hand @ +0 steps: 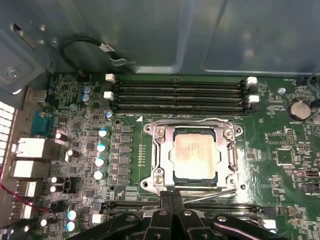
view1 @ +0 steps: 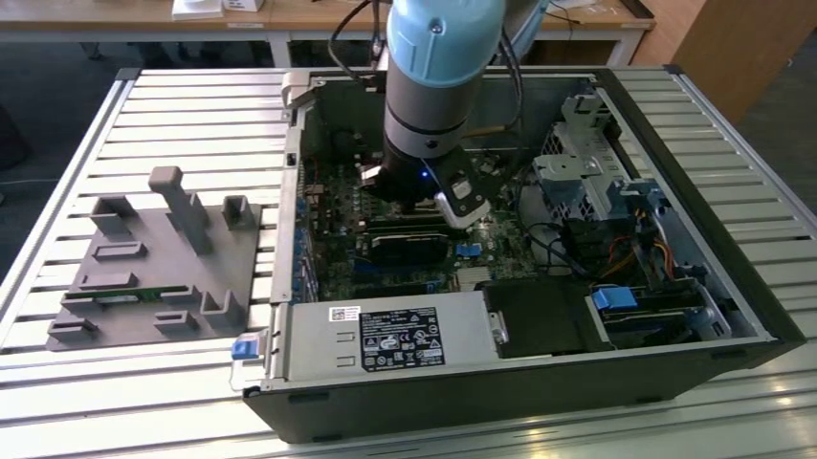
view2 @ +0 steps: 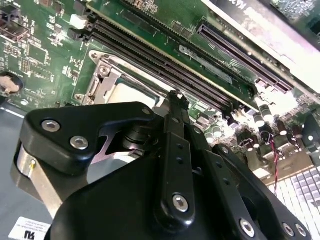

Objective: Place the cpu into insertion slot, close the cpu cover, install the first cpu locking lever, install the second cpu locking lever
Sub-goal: 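Install the second cpu locking lever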

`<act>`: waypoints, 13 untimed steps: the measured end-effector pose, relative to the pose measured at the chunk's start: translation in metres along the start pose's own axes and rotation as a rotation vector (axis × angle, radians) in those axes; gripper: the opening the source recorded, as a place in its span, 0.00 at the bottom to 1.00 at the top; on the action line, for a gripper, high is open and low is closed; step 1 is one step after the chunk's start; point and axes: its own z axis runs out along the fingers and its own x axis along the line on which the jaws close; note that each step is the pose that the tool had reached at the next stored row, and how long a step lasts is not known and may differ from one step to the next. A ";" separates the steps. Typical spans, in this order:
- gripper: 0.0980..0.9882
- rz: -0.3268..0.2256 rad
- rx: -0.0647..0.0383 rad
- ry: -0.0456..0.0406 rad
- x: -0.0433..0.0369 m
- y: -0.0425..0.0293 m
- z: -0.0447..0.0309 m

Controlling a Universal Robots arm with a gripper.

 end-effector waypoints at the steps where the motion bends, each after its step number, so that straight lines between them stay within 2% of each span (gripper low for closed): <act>1: 0.01 0.000 -0.001 -0.0002 0.0001 -0.0004 0.0013; 2: 0.01 0.000 -0.001 -0.0001 0.0004 -0.0008 0.0029; 3: 0.01 0.000 -0.010 -0.0001 0.0059 -0.0028 0.0065; 6: 0.01 0.000 -0.018 -0.0002 0.0059 -0.0027 0.0065; 13: 0.01 0.000 -0.021 -0.0002 0.0060 -0.0030 0.0067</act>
